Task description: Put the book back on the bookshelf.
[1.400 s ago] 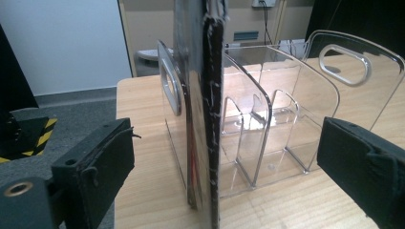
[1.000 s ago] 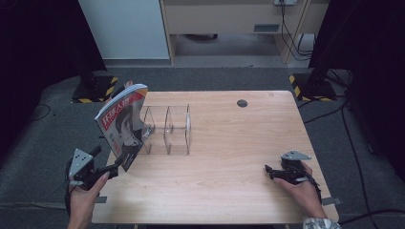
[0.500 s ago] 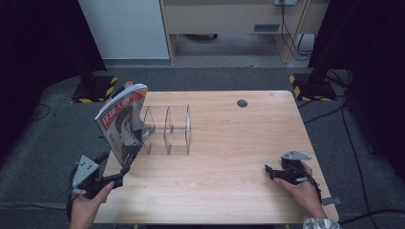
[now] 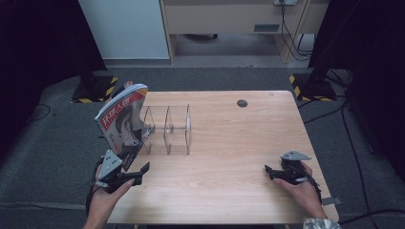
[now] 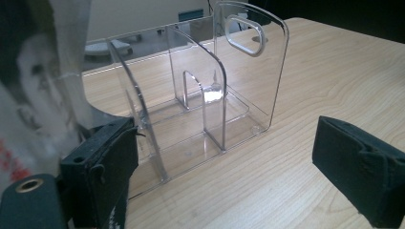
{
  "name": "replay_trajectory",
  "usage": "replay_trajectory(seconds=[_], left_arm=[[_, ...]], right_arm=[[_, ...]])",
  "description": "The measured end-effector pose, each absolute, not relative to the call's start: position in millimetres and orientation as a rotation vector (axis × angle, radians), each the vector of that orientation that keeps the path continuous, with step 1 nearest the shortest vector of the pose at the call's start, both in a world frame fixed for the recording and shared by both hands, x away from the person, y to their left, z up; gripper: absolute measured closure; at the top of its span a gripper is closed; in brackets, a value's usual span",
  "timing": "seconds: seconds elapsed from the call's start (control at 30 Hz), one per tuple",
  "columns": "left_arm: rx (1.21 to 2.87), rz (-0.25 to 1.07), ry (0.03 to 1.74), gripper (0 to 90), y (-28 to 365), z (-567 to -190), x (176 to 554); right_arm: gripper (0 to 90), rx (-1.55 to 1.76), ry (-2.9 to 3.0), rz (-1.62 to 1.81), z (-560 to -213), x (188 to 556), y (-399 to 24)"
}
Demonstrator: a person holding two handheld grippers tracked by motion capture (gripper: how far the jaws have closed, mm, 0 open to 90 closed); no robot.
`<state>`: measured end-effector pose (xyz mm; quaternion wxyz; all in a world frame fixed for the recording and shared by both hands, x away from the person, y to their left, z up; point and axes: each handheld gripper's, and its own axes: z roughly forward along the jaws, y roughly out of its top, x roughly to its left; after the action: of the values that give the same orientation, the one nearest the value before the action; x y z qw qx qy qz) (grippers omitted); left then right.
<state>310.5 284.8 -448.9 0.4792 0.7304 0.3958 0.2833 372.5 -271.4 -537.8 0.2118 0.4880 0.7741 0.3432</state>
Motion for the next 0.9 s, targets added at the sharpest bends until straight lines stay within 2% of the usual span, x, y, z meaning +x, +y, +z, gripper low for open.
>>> replay_trajectory(seconds=[0.9], left_arm=[[1.859,0.565,0.916,6.5,229,-460,342]], right_arm=[[19.6,1.354,2.152,0.953,-538,373,-271]])
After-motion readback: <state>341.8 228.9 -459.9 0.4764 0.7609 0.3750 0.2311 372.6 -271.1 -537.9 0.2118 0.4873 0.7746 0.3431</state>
